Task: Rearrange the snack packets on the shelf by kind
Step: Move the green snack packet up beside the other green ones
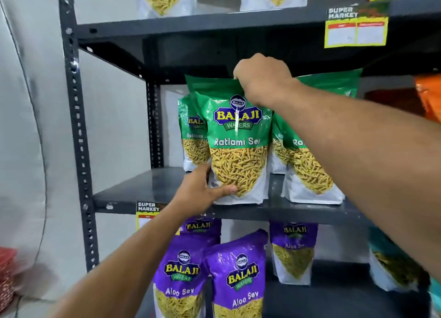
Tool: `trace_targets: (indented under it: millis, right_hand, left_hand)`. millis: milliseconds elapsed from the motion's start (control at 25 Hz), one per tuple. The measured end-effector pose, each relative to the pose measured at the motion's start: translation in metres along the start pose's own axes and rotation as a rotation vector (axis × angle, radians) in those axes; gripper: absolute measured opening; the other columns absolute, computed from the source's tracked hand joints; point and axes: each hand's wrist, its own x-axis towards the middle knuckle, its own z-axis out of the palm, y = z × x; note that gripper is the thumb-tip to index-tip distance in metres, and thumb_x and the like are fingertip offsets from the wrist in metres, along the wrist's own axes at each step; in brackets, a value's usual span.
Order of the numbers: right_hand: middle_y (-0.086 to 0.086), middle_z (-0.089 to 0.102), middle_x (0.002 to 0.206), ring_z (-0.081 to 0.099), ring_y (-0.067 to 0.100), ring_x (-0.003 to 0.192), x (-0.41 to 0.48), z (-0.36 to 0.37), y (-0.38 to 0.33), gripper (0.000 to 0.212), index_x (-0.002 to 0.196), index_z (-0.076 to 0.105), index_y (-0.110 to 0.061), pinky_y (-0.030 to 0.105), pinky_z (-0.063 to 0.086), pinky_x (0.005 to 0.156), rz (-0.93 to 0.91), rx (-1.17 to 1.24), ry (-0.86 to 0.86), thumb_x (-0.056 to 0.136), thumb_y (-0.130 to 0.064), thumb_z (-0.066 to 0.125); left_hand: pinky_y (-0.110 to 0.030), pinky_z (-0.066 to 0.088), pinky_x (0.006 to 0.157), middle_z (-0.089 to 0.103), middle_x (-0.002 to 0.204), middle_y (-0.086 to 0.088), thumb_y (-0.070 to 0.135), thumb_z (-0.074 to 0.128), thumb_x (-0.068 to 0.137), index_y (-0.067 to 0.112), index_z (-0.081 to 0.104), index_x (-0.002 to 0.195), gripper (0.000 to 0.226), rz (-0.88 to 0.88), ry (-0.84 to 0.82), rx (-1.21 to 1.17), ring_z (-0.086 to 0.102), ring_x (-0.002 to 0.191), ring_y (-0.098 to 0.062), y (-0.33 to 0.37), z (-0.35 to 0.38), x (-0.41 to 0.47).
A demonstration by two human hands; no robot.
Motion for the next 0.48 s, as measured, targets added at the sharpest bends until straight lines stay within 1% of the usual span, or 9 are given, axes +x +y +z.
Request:
trace_targets:
  millis: [80,160,240,280,320,360,400,440,480]
  right_hand:
    - [0.019,0.065,0.097,0.062,0.044,0.084,0.002,0.013,-0.004,0.041,0.097,0.066,-0.011,0.039,0.041,0.06,-0.007,-0.019,-0.009,0.065,0.013,0.056]
    - [0.02,0.065,0.098,0.061,0.044,0.086,0.0,0.021,-0.007,0.038,0.096,0.064,-0.01,0.04,0.04,0.06,-0.017,-0.031,0.004,0.066,0.013,0.053]
    - [0.02,0.065,0.101,0.06,0.043,0.09,-0.004,0.023,-0.007,0.041,0.102,0.062,-0.009,0.041,0.04,0.063,-0.059,-0.027,0.056,0.07,0.012,0.05]
    - [0.019,0.064,0.106,0.059,0.042,0.095,-0.009,0.023,-0.004,0.044,0.109,0.059,-0.009,0.042,0.043,0.07,-0.102,0.0,0.112,0.072,0.011,0.047]
    - [0.017,0.062,0.113,0.056,0.039,0.102,-0.018,0.024,-0.002,0.046,0.117,0.055,-0.008,0.044,0.044,0.08,-0.134,0.073,0.189,0.075,0.01,0.045]
    - [0.016,0.059,0.12,0.053,0.036,0.109,-0.032,0.025,-0.002,0.05,0.124,0.05,-0.006,0.044,0.042,0.091,-0.136,0.206,0.27,0.077,0.009,0.044]
    - [0.015,0.055,0.126,0.05,0.032,0.114,-0.052,0.027,-0.003,0.052,0.129,0.047,-0.005,0.042,0.04,0.098,-0.092,0.382,0.333,0.078,0.008,0.044]
    - [0.014,0.052,0.13,0.047,0.028,0.118,-0.078,0.032,-0.006,0.054,0.132,0.044,-0.006,0.038,0.038,0.102,-0.001,0.561,0.347,0.079,0.007,0.045]
    - [0.013,0.05,0.133,0.045,0.025,0.121,-0.106,0.04,-0.01,0.056,0.135,0.04,-0.009,0.036,0.036,0.104,0.115,0.703,0.295,0.081,0.004,0.046]
  left_hand:
    - [0.004,0.037,0.059,0.066,0.072,0.03,0.054,0.081,0.063,0.033,0.056,0.094,0.044,-0.015,-0.005,-0.009,0.054,0.07,0.027,-0.009,0.002,0.004]
    - [0.001,0.039,0.058,0.063,0.08,0.026,0.066,0.075,0.057,0.029,0.057,0.101,0.06,-0.019,-0.013,-0.019,0.056,0.071,0.02,-0.012,0.003,0.006]
    - [-0.004,0.039,0.06,0.064,0.088,0.026,0.075,0.07,0.051,0.031,0.055,0.105,0.071,-0.032,-0.031,-0.027,0.057,0.08,0.013,-0.013,0.003,0.008]
    - [-0.006,0.039,0.064,0.065,0.091,0.027,0.075,0.071,0.049,0.034,0.054,0.106,0.072,-0.034,-0.036,-0.039,0.059,0.085,0.01,-0.013,0.003,0.007]
    - [-0.008,0.042,0.069,0.066,0.093,0.029,0.075,0.073,0.048,0.037,0.053,0.108,0.074,-0.028,-0.042,-0.061,0.061,0.088,0.009,-0.013,0.003,0.006]
    - [-0.009,0.045,0.076,0.068,0.098,0.031,0.073,0.076,0.047,0.039,0.052,0.113,0.078,-0.023,-0.048,-0.096,0.062,0.093,0.009,-0.013,0.003,0.004]
    - [-0.011,0.046,0.085,0.068,0.105,0.032,0.071,0.079,0.044,0.037,0.051,0.121,0.089,-0.024,-0.054,-0.146,0.062,0.1,0.01,-0.015,0.002,0.003]
    - [-0.016,0.045,0.095,0.067,0.113,0.03,0.068,0.083,0.042,0.032,0.048,0.129,0.101,-0.033,-0.055,-0.204,0.06,0.107,0.009,-0.017,0.002,0.002]
    - [-0.021,0.044,0.101,0.067,0.117,0.028,0.064,0.087,0.041,0.028,0.047,0.131,0.104,-0.037,-0.058,-0.25,0.059,0.112,0.006,-0.019,0.002,0.001]
